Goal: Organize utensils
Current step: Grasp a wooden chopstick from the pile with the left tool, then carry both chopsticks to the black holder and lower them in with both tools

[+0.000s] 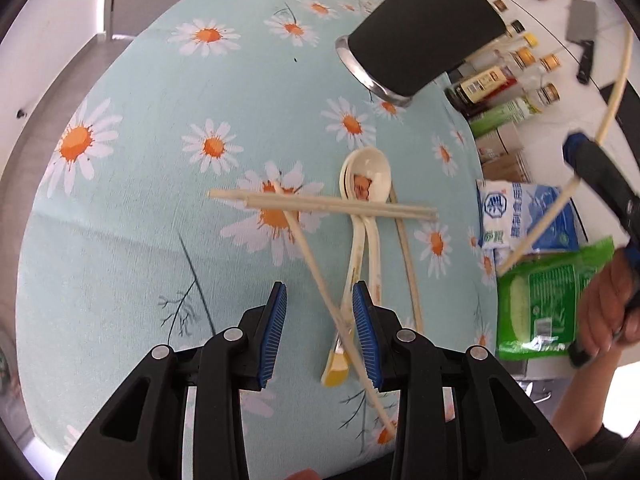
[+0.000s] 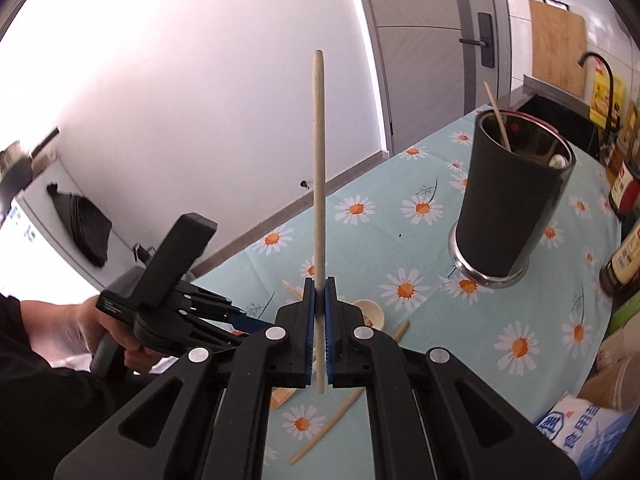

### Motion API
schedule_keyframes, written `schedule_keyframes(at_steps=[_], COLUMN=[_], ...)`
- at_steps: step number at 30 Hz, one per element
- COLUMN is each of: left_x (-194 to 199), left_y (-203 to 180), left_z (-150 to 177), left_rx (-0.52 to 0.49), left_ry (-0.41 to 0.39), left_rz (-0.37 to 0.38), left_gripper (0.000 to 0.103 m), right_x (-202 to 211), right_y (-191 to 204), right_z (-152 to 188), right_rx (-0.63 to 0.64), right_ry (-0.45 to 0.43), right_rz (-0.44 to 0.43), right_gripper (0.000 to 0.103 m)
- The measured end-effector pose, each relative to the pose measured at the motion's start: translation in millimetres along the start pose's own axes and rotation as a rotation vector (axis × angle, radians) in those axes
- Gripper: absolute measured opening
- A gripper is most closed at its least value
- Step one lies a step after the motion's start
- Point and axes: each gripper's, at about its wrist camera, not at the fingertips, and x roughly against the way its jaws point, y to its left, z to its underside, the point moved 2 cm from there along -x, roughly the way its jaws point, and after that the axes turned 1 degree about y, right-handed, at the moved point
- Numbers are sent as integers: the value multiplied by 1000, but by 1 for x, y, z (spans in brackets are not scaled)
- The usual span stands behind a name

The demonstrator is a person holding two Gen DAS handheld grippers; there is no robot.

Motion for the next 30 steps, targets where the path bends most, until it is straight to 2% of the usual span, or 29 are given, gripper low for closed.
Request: schedule_keyframes(at_steps=[4, 7, 10, 25, 30], left_x=[-3, -8, -10, 21, 41], left_y=[-1, -4, -3, 40, 57], left_z=[-6, -9, -8, -4, -10], left_rx=[36, 49, 57, 210, 266], left_ry=[22, 45, 54, -24, -95], left_rz=[-8, -27, -54, -105, -121], left_gripper=[31, 13, 4, 4, 4], right_x=[2, 1, 1, -14, -15], right_y=[-5, -6, -7, -6, -9], right_z=[5, 7, 7, 6, 1], right_rx=[-25, -29, -31, -32, -41], right_ry=[-2, -2, -7, 16, 13], right_rz=[-15, -21, -29, -44, -36], right_gripper=[5, 5, 5, 5, 5])
